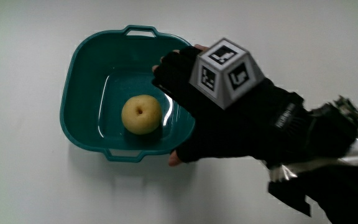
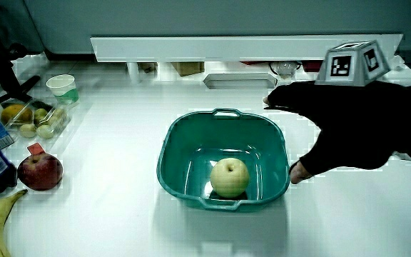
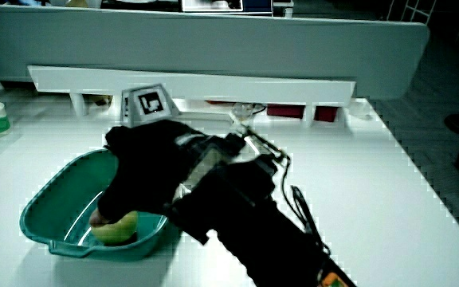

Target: Pick pear from plate

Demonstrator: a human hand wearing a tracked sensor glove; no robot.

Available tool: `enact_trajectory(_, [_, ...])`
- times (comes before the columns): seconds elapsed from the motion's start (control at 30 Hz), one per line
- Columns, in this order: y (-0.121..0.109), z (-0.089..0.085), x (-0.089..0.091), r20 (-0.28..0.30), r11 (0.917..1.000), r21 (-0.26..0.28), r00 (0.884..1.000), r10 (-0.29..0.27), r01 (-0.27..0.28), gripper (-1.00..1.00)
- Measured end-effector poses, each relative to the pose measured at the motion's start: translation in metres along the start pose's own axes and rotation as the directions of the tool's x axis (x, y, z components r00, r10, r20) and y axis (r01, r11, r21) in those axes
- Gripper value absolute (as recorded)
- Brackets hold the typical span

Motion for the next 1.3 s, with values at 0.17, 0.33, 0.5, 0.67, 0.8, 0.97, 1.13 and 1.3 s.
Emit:
enact_trajectory(0.17, [0.013, 0.022, -0.018, -0.013, 0.8432, 0.448, 0.941, 0.338, -0.297, 0.0])
enact_trajectory(0.33, [0.024, 0.032, -0.032, 0.001, 0.7533, 0.518, 0.881, 0.474, -0.406, 0.0])
enact_trajectory(0.5, [0.048, 0.032, -0.046, -0.003, 0.778, 0.483, 0.888, 0.461, -0.402, 0.0])
enact_trajectory(0.67, [0.072, 0.029, -0.06, -0.023, 0.7931, 0.448, 0.881, 0.472, -0.413, 0.0])
enact_trajectory(0.8, [0.084, 0.027, -0.067, -0.031, 0.8049, 0.426, 0.882, 0.47, -0.414, 0.0])
enact_trajectory(0.97, [0.097, 0.024, -0.074, -0.04, 0.8206, 0.404, 0.888, 0.458, -0.405, 0.0])
enact_trajectory(1.13, [0.104, 0.022, -0.079, -0.042, 0.8241, 0.387, 0.885, 0.464, -0.414, 0.0])
enact_trajectory(1.3, [0.108, 0.019, -0.086, -0.028, 0.8367, 0.362, 0.892, 0.45, -0.411, 0.0])
